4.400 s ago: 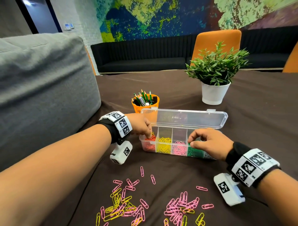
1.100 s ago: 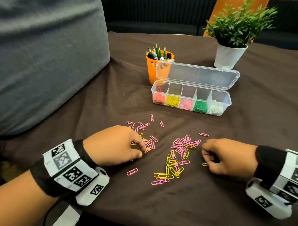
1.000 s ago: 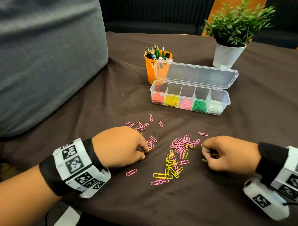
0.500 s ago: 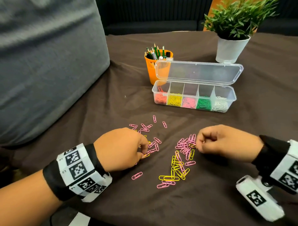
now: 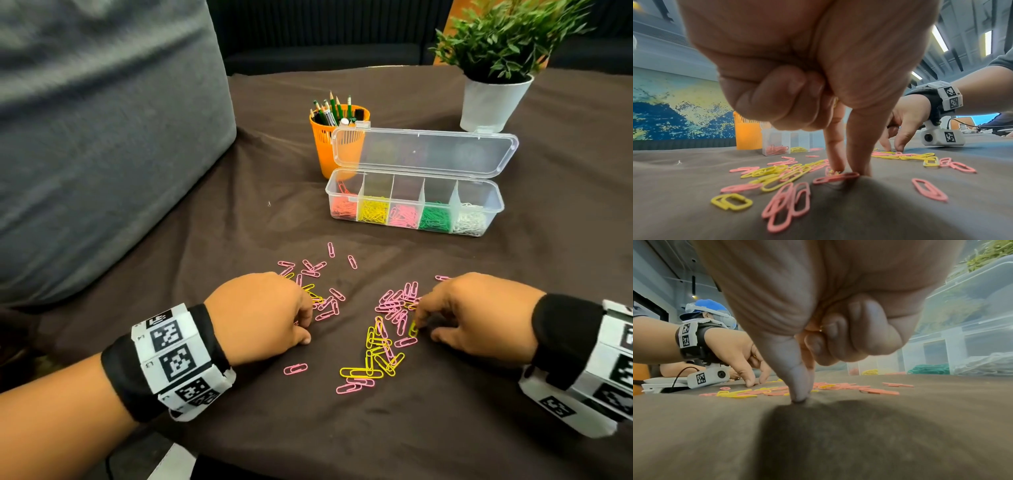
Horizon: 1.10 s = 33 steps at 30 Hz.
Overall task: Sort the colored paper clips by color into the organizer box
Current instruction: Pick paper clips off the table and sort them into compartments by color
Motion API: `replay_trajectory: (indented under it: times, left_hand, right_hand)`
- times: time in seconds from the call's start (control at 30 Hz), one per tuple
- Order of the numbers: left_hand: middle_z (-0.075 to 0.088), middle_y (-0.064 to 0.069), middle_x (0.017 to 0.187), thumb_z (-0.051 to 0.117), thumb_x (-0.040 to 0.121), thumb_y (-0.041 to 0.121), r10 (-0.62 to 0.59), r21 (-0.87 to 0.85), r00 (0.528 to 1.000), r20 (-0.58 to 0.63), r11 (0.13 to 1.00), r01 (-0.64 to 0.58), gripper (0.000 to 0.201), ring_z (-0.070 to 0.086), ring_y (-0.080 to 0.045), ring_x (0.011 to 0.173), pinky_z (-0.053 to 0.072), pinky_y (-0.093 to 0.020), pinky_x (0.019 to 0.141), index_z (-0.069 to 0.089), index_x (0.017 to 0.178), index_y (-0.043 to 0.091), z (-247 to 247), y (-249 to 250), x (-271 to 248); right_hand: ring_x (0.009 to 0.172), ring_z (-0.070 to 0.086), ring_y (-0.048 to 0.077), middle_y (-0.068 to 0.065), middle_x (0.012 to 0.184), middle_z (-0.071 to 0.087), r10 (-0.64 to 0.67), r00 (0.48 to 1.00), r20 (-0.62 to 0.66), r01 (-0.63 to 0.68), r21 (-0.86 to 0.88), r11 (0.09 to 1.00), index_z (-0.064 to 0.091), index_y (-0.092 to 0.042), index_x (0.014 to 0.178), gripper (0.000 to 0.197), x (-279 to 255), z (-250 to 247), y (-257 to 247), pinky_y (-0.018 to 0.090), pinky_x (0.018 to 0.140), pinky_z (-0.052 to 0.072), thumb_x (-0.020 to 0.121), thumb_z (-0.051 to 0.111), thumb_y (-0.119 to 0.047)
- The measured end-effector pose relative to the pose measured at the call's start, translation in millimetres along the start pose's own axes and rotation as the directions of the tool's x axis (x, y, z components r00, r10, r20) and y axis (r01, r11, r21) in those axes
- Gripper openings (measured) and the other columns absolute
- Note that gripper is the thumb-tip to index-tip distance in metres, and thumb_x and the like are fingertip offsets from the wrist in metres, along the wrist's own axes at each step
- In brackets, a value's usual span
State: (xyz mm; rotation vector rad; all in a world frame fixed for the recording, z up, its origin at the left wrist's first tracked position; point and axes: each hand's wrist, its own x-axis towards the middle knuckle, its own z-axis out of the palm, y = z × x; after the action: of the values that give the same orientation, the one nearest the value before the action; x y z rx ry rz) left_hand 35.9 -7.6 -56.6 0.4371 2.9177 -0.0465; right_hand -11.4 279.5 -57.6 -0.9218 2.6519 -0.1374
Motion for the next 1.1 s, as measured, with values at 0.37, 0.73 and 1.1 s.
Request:
replay_trajectory:
  times: [0.37,0.73,1.1]
  left_hand:
    - [0.056,0.013,0.066,0.070,0.079,0.056,-0.069,-0.028,0.997,0.047,0.997,0.070,0.028,0.050,-0.003,0.064,0.040,-0.025,0.062,0.065,0.088,0.030,-3,-15,-6]
    - [0.058,0.015,0.066,0.063,0.087,0.044,-0.095,-0.028,0.995,0.011,0.995,0.096,0.014,0.049,0.000,0.062,0.036,-0.022,0.060,0.065,0.097,0.036,-9,-28,-7]
    - [0.063,0.013,0.065,0.066,0.083,0.039,-0.125,-0.101,0.991,0.043,0.987,0.128,0.010,0.056,-0.001,0.063,0.045,-0.025,0.063,0.067,0.087,0.030,-8,-28,-5]
  right_hand:
    - [0.075,0.055,0.003,-0.017,0.081,0.060,-0.009,1.000,0.004,0.009,-0.029,1.000,0.054,-0.040,0.087,0.006,-2,2,5,0.020,0.071,0.047,0.084,0.059,-0.042]
    - [0.057,0.034,0.014,0.005,0.065,0.046,-0.006,1.000,0.015,-0.006,0.673,0.740,0.045,-0.020,0.070,0.015,-4,-8,8,0.030,0.053,0.033,0.069,0.059,-0.015]
    - [0.045,0.027,0.013,0.011,0.059,0.040,0.051,0.991,0.125,-0.134,0.888,0.439,0.054,-0.004,0.082,0.020,-2,-6,-2,0.017,0.038,0.023,0.063,0.049,-0.007]
